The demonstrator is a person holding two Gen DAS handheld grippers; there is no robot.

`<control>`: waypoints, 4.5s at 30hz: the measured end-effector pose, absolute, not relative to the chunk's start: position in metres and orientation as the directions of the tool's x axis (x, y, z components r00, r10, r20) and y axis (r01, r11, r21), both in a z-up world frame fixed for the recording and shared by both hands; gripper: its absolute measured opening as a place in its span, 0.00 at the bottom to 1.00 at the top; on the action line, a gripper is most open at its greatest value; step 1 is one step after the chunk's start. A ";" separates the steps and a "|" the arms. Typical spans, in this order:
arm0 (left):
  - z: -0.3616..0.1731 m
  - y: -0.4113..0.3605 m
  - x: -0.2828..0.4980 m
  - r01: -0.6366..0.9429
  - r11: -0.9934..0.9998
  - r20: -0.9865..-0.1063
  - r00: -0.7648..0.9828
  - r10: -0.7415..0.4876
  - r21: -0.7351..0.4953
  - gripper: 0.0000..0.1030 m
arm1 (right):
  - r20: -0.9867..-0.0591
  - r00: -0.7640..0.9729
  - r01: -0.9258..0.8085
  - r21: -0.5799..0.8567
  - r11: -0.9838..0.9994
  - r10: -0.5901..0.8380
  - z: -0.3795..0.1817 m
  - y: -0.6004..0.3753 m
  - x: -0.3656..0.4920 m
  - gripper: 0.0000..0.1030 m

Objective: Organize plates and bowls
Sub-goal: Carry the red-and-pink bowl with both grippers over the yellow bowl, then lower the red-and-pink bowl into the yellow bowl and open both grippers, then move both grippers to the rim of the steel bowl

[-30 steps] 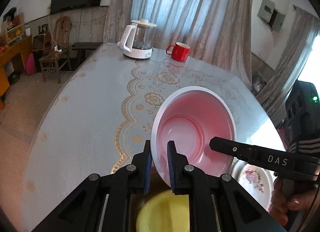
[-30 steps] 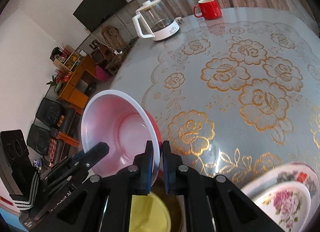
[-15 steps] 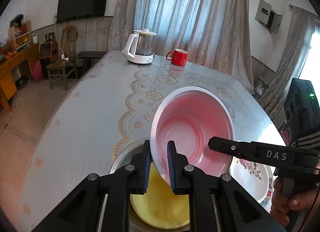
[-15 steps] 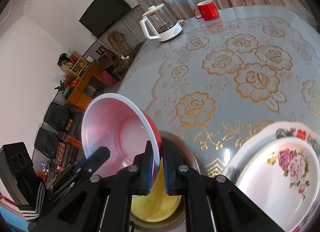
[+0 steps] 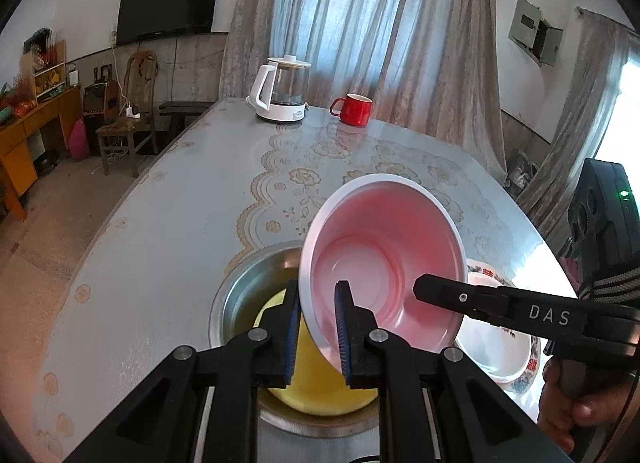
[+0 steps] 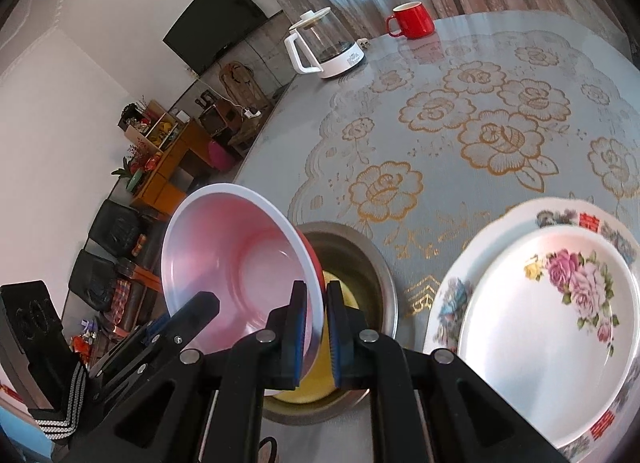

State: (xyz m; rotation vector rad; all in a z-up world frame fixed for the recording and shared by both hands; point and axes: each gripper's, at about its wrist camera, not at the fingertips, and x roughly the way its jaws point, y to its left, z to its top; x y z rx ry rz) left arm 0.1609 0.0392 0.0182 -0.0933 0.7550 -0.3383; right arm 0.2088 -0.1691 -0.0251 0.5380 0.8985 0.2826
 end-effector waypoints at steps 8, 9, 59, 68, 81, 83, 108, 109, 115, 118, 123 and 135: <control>0.015 0.048 0.149 0.260 0.937 -0.650 0.674 -0.350 -0.234 0.15 | -0.643 0.604 -0.015 0.582 0.813 0.471 -0.027 -0.169 0.194 0.10; 0.015 0.048 0.146 0.261 0.936 -0.650 0.674 -0.352 -0.236 0.15 | -0.638 0.608 -0.018 0.584 0.811 0.473 -0.026 -0.169 0.192 0.10; -0.033 0.050 0.146 0.254 0.951 -0.727 0.618 -0.299 -0.175 0.16 | -0.744 0.545 -0.004 0.459 0.888 0.387 -0.050 -0.140 0.185 0.14; -0.041 0.048 0.155 0.257 0.953 -0.749 0.597 -0.286 -0.159 0.17 | -0.749 0.531 0.008 0.472 0.881 0.396 -0.051 -0.141 0.191 0.16; -0.045 0.050 0.166 0.251 0.953 -0.763 0.579 -0.287 -0.167 0.17 | -0.744 0.538 0.037 0.489 0.871 0.395 -0.053 -0.149 0.186 0.21; -0.045 0.052 0.168 0.248 0.955 -0.765 0.580 -0.280 -0.161 0.17 | -0.745 0.541 0.032 0.482 0.876 0.390 -0.051 -0.149 0.186 0.21; -0.021 0.071 0.171 0.205 0.953 -0.705 0.642 -0.301 -0.221 0.55 | -0.758 0.530 0.042 0.472 0.881 0.381 -0.051 -0.146 0.202 0.15; -0.020 0.075 0.170 0.197 0.954 -0.700 0.648 -0.300 -0.226 0.55 | -0.759 0.528 0.042 0.472 0.881 0.382 -0.051 -0.145 0.202 0.15; -0.021 0.085 0.165 0.171 0.956 -0.698 0.655 -0.290 -0.237 0.44 | -0.775 0.498 0.029 0.462 0.886 0.388 -0.058 -0.135 0.206 0.21; -0.023 0.087 0.164 0.158 0.955 -0.694 0.658 -0.292 -0.252 0.44 | -0.810 0.478 -0.004 0.387 0.922 0.341 -0.059 -0.120 0.213 0.22; -0.023 0.094 0.162 0.138 0.955 -0.688 0.667 -0.285 -0.262 0.44 | -0.853 0.493 -0.023 0.187 0.982 0.174 -0.061 -0.102 0.225 0.22; -0.037 0.123 0.166 0.035 0.953 -0.702 0.668 -0.247 -0.302 0.52 | -0.764 0.602 0.037 0.318 0.947 0.233 -0.040 -0.139 0.210 0.22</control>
